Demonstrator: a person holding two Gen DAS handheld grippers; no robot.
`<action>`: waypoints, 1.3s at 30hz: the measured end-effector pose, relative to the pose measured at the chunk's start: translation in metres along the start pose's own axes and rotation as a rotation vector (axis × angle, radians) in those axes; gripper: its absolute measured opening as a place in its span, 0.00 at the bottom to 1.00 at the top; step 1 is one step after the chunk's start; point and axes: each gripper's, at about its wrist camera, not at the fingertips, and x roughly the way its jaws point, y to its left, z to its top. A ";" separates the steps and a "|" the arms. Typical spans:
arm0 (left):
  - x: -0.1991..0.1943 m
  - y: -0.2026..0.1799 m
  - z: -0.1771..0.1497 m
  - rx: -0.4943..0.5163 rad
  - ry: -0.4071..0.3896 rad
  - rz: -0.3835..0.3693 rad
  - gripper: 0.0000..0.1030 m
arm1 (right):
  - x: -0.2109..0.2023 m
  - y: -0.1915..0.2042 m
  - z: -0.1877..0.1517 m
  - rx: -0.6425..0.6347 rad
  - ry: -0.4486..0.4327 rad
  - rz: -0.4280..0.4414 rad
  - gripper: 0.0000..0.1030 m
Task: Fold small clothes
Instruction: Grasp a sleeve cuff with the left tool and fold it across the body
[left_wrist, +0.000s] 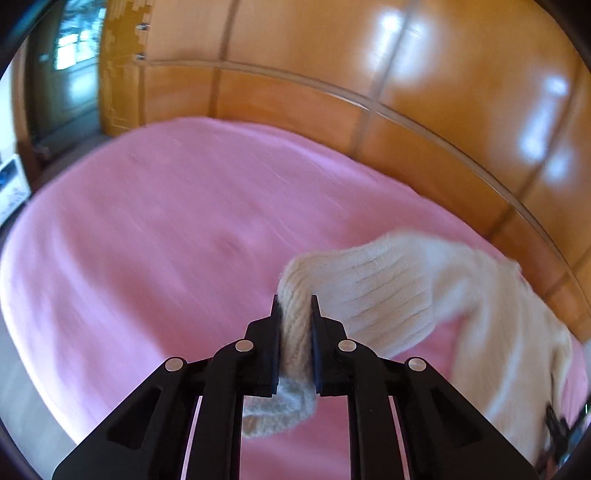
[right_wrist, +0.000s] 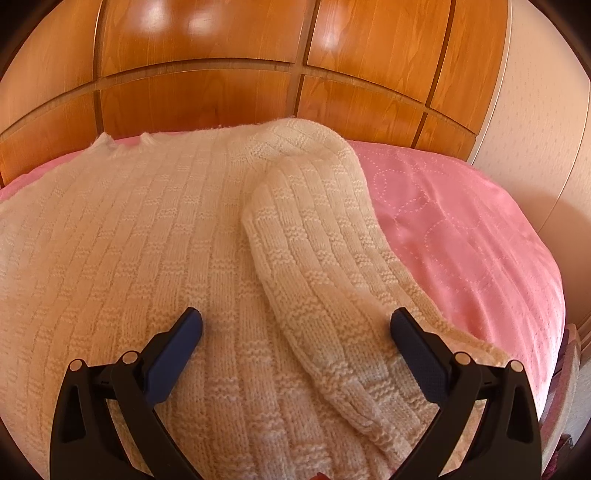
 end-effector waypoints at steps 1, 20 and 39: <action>0.003 0.010 0.013 -0.019 -0.007 0.033 0.12 | 0.000 -0.001 0.000 -0.001 0.000 0.000 0.98; 0.023 0.007 0.132 0.042 -0.143 0.223 0.11 | 0.004 0.000 -0.002 0.009 0.003 0.008 0.98; 0.023 -0.263 0.061 0.240 0.119 -0.377 0.11 | 0.005 0.000 -0.002 0.013 -0.001 0.010 0.98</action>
